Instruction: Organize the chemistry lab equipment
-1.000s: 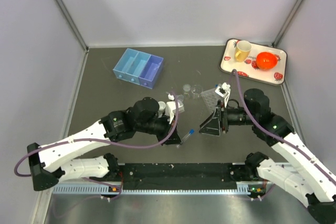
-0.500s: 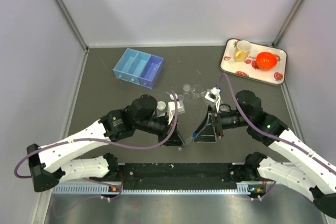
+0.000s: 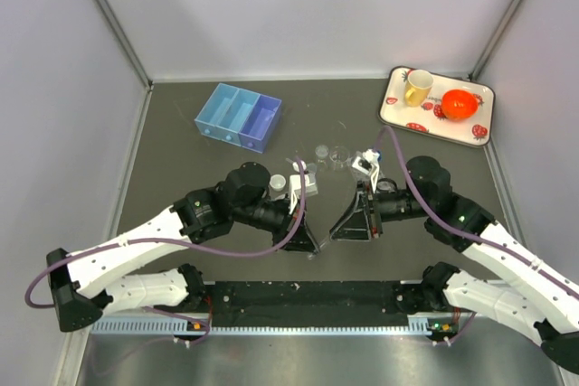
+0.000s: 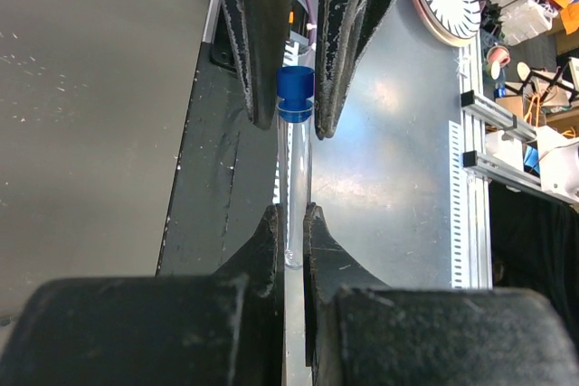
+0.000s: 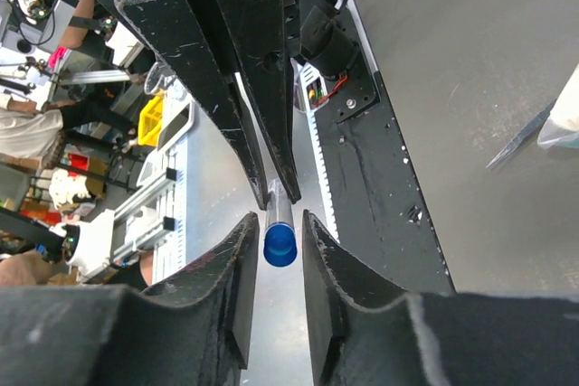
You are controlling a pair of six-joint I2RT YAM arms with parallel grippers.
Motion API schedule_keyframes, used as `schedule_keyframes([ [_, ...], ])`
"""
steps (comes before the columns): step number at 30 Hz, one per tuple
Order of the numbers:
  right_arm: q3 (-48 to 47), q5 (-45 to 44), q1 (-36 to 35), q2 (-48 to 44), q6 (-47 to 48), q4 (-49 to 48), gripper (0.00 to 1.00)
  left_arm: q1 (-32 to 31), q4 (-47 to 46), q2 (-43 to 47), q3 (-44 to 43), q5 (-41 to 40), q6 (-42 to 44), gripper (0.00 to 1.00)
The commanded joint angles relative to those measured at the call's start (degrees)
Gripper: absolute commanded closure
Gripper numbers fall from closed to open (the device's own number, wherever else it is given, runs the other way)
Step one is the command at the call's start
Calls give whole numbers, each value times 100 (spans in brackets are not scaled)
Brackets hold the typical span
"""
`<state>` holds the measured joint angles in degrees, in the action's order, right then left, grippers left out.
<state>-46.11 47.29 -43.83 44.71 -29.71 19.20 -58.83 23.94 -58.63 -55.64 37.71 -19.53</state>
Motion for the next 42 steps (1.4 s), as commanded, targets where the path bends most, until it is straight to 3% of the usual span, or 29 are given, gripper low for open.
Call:
schedule_keyframes([
  [1,31,-114,-73,-15,-8,-303,78,117,-259,18,70,166,98,100],
  [5,67,-123,-73,-15,-34,-303,96,249,-180,36,62,122,134,100],
  [6,67,-149,-73,-15,-26,-303,99,319,-145,53,53,87,142,94],
  [7,67,-158,-73,-15,-34,-303,100,345,-110,54,18,35,142,83],
  [9,58,-272,-73,-6,-26,-286,100,433,22,62,-26,-228,134,47],
  [11,32,-413,-73,3,-8,-242,100,477,162,71,-105,-518,116,27],
  [12,14,-648,-73,3,27,-172,100,495,215,62,-140,-676,116,5],
  [13,-47,-807,-73,20,79,-14,100,486,294,62,-227,-791,107,1],
  [20,-618,-2766,-73,363,667,969,100,486,681,405,-316,-2047,64,2],
  [23,-987,-4040,-12,617,922,1479,100,486,805,686,-255,-2680,-33,2],
  [30,-1445,-7228,541,1048,1082,2113,100,495,849,1257,114,-3068,-25,2],
  [36,-1383,-7506,1727,1391,713,2035,100,495,840,1231,158,-3218,54,1],
  [42,-1480,-7541,1949,2120,581,1947,100,486,735,1161,193,-3095,81,1],
])
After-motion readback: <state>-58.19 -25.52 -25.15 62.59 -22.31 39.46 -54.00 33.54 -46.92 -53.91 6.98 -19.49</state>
